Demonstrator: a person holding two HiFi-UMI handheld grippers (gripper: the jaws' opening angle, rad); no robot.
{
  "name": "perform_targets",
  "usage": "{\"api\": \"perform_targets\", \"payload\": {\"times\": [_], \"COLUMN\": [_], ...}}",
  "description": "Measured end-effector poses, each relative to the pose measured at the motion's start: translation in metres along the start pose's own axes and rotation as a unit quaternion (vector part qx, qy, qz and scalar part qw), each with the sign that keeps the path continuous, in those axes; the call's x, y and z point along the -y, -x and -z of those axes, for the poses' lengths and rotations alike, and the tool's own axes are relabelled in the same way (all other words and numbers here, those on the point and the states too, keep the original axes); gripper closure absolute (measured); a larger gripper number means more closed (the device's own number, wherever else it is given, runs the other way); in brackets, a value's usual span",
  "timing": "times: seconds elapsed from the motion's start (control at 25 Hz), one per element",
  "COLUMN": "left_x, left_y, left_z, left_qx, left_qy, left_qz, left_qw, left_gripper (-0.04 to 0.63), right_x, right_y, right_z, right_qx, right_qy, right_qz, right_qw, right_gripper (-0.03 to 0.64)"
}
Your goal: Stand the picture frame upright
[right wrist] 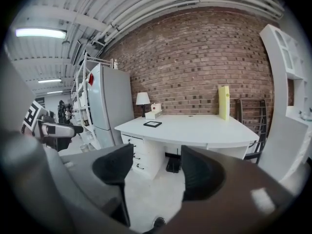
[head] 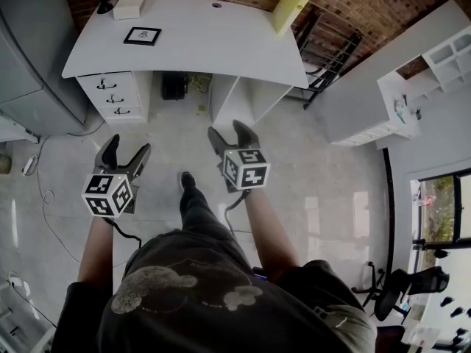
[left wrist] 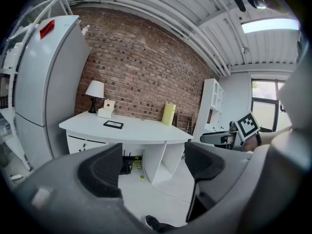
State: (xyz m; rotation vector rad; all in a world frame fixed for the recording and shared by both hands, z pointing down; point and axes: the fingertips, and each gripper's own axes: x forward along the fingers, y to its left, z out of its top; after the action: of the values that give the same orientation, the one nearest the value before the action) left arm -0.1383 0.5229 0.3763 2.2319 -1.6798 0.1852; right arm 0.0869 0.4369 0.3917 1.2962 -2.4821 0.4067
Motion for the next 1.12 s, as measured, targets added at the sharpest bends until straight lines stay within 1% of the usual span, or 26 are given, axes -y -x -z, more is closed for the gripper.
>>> {"api": "perform_targets", "payload": {"times": [0.24, 0.36, 0.64, 0.92, 1.12], "left_x": [-0.032, -0.043, -0.073, -0.104, -0.121], "left_y": [-0.065, -0.101, -0.175, -0.217, -0.235], "left_z": [-0.016, -0.03, -0.068, -0.089, -0.096], "left_qx": [-0.015, -0.02, -0.018, -0.012, -0.019], "left_qy": [0.009, 0.011, 0.008, 0.005, -0.002], "left_qz": [-0.036, -0.043, -0.079, -0.121, -0.132], "left_qw": [0.9992, 0.9988, 0.9967, 0.9926, 0.9911], "left_gripper": [0.192, 0.192, 0.192, 0.192, 0.192], "right_x": [0.039, 0.063, 0.105, 0.123, 0.134], "right_y": [-0.071, -0.108, -0.19, -0.252, -0.279], "right_z": [-0.02, -0.036, -0.072, -0.097, -0.1], "right_qx": [-0.014, -0.018, -0.027, -0.031, -0.035], "right_qy": [-0.017, -0.02, -0.016, -0.009, -0.014], "right_qz": [-0.016, -0.026, -0.057, -0.09, -0.102], "right_qw": [1.0, 0.999, 0.998, 0.995, 0.994], "right_gripper": [0.313, 0.313, 0.313, 0.313, 0.313]}}
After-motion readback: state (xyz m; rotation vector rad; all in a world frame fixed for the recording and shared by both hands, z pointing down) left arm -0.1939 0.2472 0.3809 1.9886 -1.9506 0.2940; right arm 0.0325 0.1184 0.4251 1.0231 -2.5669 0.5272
